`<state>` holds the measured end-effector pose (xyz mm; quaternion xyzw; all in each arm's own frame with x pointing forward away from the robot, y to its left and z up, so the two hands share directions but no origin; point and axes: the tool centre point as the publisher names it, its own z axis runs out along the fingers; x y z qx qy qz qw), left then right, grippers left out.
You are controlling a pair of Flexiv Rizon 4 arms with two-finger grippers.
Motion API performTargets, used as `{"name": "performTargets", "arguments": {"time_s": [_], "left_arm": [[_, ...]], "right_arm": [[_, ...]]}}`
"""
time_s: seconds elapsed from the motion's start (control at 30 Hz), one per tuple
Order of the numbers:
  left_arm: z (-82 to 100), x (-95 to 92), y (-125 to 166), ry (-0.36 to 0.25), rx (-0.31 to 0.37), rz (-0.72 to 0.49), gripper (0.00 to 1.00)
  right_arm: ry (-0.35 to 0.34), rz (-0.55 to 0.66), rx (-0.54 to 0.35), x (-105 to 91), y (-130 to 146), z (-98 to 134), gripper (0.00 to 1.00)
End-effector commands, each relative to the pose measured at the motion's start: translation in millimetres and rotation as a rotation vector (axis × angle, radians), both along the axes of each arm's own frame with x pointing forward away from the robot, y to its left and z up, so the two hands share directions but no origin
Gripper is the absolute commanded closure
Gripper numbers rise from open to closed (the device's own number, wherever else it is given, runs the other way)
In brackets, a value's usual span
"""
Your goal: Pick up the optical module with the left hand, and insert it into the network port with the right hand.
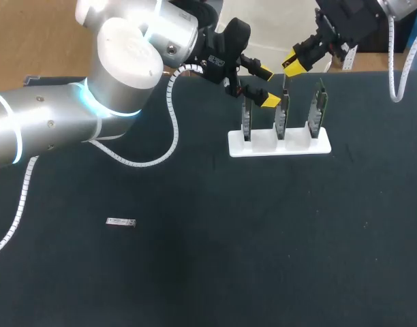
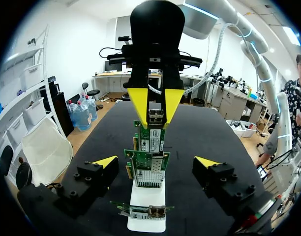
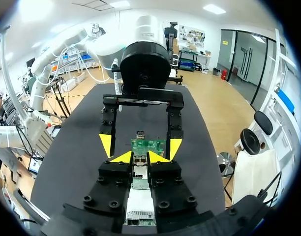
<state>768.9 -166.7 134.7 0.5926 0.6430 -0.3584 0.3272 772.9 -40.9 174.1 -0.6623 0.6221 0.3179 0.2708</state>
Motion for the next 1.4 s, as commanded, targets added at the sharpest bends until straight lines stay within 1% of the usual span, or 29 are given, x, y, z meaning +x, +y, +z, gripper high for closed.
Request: {"name": "performTargets", "arguments": {"time_s": [0.03, 0.4, 0.83, 1.07, 1.4], "left_arm": [[0.5, 1.8, -0.8, 0.003, 0.005, -0.003, 0.00], [0.5, 1.8, -0.8, 0.003, 0.005, -0.003, 0.00], [0.5, 1.8, -0.8, 0.003, 0.005, -0.003, 0.00], [0.5, 1.8, -0.8, 0.003, 0.005, -0.003, 0.00], [0.5, 1.8, -0.8, 0.003, 0.005, -0.003, 0.00]], "right_arm": [[0.003, 0.003, -0.003, -0.8, 0.3, -0.6, 1.00], [0.005, -0.020, 0.002, -2.9, 1.0, -1.9, 1.00], [0.003, -0.020, -0.007, -6.1, -0.7, 0.1, 1.00], [0.017, -0.023, -0.010, -7.1, -0.7, -4.3, 1.00], [0.016, -0.019, -0.004, -6.8, 0.5, -5.0, 1.00]]}}
